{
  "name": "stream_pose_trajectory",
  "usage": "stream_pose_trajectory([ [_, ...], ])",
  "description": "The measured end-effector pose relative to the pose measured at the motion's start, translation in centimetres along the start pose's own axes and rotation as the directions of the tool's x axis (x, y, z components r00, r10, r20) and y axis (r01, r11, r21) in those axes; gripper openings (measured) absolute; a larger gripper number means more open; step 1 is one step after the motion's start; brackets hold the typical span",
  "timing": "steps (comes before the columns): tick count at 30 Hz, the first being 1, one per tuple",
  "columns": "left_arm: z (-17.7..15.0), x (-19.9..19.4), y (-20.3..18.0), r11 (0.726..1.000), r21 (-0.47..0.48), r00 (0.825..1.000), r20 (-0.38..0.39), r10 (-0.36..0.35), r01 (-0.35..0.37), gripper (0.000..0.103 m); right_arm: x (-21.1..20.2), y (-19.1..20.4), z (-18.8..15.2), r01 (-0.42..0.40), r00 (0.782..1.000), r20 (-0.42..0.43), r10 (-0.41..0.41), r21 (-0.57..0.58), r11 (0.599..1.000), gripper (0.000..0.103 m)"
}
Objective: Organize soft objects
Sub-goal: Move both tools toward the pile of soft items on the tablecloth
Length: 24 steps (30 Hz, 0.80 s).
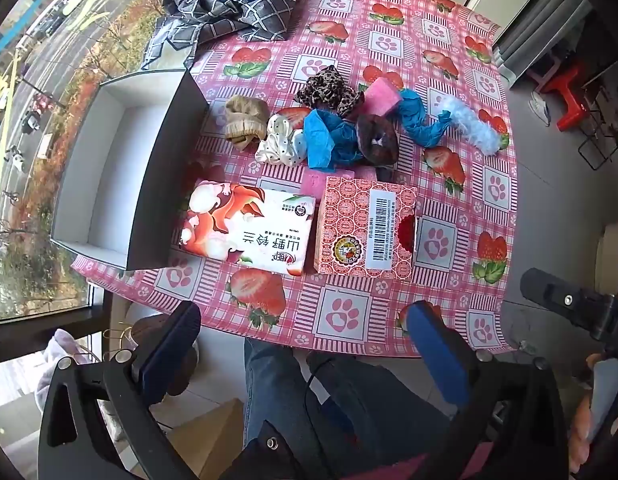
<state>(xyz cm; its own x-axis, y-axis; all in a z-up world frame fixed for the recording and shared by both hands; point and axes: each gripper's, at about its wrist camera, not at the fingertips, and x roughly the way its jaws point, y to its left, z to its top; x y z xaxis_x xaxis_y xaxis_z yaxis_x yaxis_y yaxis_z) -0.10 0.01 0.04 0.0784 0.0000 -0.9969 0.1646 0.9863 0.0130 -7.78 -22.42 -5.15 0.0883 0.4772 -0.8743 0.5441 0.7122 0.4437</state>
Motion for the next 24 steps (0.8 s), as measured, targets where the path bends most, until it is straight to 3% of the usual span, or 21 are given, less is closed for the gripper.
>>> stream_pose_trajectory([
  [17,0.0,0.0,-0.4,1.0,-0.004,1.0,-0.01,-0.004,0.004,0.103,0.1,-1.2,-0.5,-0.012,1.0,-0.003,0.012,0.032,0.999,0.103],
  [24,0.8,1.0,2.3,0.994,-0.09,0.997,-0.046,-0.065,0.06,0.103,0.1,-0.9,-0.2,-0.025,1.0,-0.008,0.025,0.047,0.999,0.103],
])
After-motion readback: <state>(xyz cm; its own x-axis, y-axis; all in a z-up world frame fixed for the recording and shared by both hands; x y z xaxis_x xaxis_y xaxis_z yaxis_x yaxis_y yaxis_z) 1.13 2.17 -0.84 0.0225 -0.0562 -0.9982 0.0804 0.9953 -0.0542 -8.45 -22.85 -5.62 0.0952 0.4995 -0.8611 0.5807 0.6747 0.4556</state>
